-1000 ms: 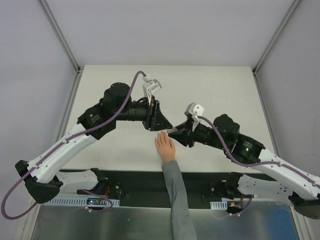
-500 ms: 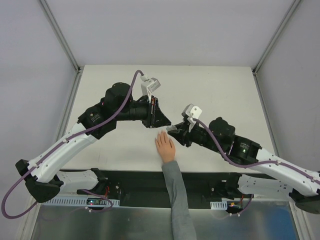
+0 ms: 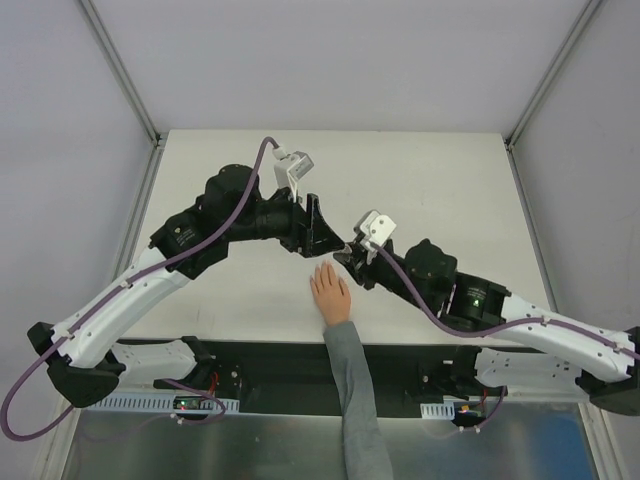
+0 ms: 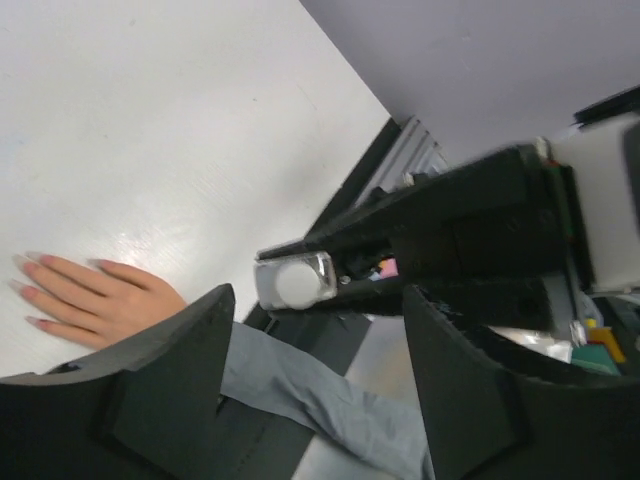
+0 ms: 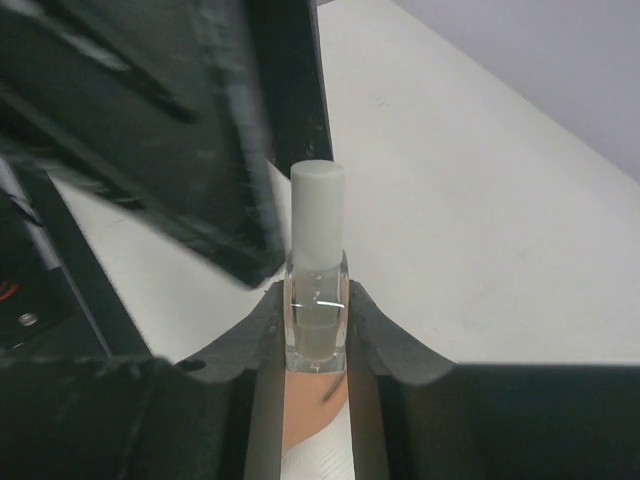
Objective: Paint the nails
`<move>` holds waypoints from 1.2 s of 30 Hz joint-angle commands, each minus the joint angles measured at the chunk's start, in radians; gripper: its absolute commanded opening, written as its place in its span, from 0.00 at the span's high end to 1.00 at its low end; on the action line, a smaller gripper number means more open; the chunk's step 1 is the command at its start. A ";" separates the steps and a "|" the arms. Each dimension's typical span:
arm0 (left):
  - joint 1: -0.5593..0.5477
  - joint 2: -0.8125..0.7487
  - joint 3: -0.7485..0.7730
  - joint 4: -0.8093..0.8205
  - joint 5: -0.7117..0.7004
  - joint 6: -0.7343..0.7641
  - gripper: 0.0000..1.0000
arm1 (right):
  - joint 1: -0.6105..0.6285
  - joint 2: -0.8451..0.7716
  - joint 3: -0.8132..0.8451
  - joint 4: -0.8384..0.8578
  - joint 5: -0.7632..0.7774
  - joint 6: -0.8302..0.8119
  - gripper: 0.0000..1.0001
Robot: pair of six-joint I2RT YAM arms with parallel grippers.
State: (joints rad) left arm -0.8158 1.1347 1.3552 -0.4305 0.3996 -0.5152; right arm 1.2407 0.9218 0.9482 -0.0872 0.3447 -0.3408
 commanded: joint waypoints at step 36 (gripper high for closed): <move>0.098 -0.119 -0.269 0.828 0.538 -0.243 0.67 | -0.434 -0.032 -0.029 0.405 -1.089 0.510 1.00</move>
State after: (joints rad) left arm -0.7242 1.0084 1.0660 0.3386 0.8864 -0.7456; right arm 0.8173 0.9020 0.9138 0.2127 -0.7631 0.1520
